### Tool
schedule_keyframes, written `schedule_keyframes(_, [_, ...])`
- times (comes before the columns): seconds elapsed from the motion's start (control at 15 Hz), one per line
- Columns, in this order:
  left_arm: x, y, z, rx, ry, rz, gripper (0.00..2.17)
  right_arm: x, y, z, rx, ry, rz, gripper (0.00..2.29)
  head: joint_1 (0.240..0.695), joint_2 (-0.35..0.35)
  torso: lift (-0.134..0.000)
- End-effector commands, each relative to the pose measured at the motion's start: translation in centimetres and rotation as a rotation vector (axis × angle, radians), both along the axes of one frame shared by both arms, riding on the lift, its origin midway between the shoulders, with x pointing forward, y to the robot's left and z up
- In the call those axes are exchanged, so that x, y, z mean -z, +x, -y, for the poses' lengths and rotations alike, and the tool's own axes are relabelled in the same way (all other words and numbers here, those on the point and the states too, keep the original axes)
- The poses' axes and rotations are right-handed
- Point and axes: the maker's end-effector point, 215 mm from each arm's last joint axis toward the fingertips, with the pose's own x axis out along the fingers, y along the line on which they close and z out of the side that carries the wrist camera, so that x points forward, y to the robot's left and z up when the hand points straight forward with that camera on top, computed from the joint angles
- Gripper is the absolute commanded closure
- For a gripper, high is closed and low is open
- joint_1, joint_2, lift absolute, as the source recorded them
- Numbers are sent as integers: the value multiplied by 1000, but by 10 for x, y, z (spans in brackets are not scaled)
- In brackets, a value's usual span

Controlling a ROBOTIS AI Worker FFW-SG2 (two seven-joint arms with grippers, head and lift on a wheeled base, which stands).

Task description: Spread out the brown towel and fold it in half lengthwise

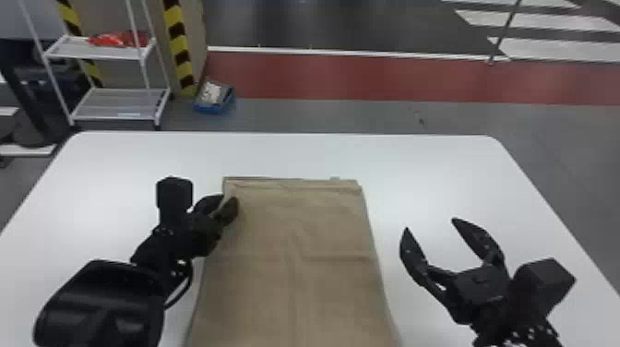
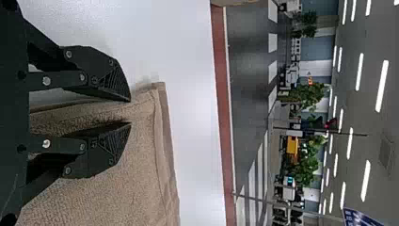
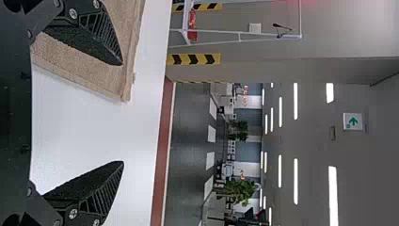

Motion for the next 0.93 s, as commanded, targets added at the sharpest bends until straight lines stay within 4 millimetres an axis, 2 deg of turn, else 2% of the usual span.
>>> schedule_keyframes(0.0, [-2,-3,3,5,-3,5,826,1,-1,0,-1,-1,-3,144,695,-81,-125])
schedule_keyframes(0.87, [-22,-16,25,42,-31,54,839,8,-4,1,1,8,-22,144,695,-103,-125])
